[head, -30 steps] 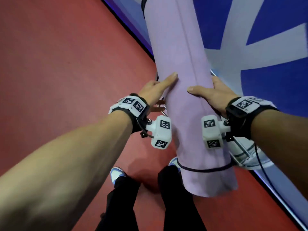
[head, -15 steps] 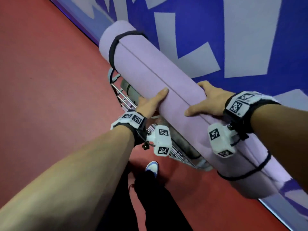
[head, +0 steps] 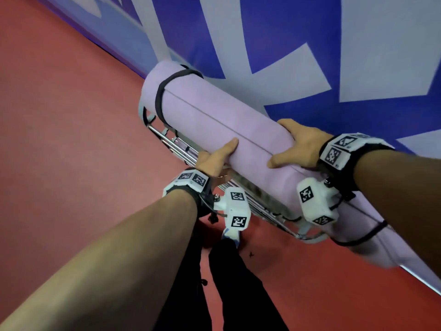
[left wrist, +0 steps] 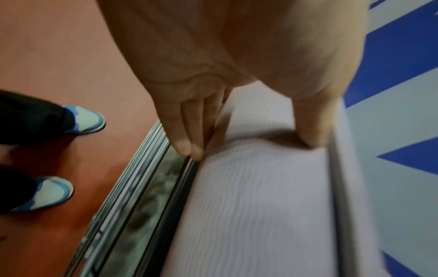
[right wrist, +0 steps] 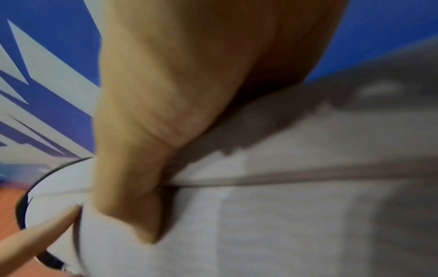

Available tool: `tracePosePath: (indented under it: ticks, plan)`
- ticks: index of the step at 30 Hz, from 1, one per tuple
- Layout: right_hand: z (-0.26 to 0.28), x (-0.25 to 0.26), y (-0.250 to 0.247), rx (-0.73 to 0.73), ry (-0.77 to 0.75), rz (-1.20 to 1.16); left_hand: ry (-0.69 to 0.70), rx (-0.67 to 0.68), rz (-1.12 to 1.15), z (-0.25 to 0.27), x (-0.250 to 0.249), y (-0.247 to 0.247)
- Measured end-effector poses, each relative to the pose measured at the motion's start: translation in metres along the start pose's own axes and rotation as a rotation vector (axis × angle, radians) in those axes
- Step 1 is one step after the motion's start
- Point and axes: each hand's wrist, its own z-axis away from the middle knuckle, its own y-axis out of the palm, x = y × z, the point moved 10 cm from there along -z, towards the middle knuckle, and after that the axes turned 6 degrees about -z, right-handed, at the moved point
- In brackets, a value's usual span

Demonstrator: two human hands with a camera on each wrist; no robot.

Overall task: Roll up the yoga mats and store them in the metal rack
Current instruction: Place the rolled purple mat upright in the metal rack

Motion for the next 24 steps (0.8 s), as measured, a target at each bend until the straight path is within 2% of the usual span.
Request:
tracePosePath:
  ticks: [3,6,8,10,13,15,18,20,24]
  plan:
    - [-0.018,0.002,0.012,-0.024,0.007,0.122,0.0,-0.039,-0.143,-0.012,-0.013,-0.017]
    - [-0.02,0.003,0.02,-0.024,0.033,0.141,0.045,-0.128,-0.206,-0.015,-0.019,-0.033]
    - [-0.02,0.0,0.02,-0.025,0.041,0.142,0.108,-0.214,-0.248,-0.01,-0.027,-0.039]
    - [-0.016,-0.006,0.017,-0.048,0.052,0.15,0.208,-0.308,-0.387,-0.002,-0.045,-0.037]
    - [-0.003,-0.015,0.014,-0.082,0.065,0.171,0.306,-0.393,-0.586,0.014,-0.07,-0.027]
    - [0.01,-0.033,0.007,-0.141,0.126,0.092,0.394,-0.434,-0.689,0.024,-0.081,-0.015]
    - [0.032,-0.091,-0.006,-0.262,0.339,-0.139,0.466,-0.407,-0.7,0.035,-0.089,0.001]
    - [0.052,-0.135,-0.002,-0.262,0.503,-0.156,0.45,-0.362,-0.694,0.031,-0.086,0.011]
    - [0.069,-0.149,0.02,-0.222,0.561,-0.068,0.434,-0.297,-0.645,0.019,-0.082,0.014]
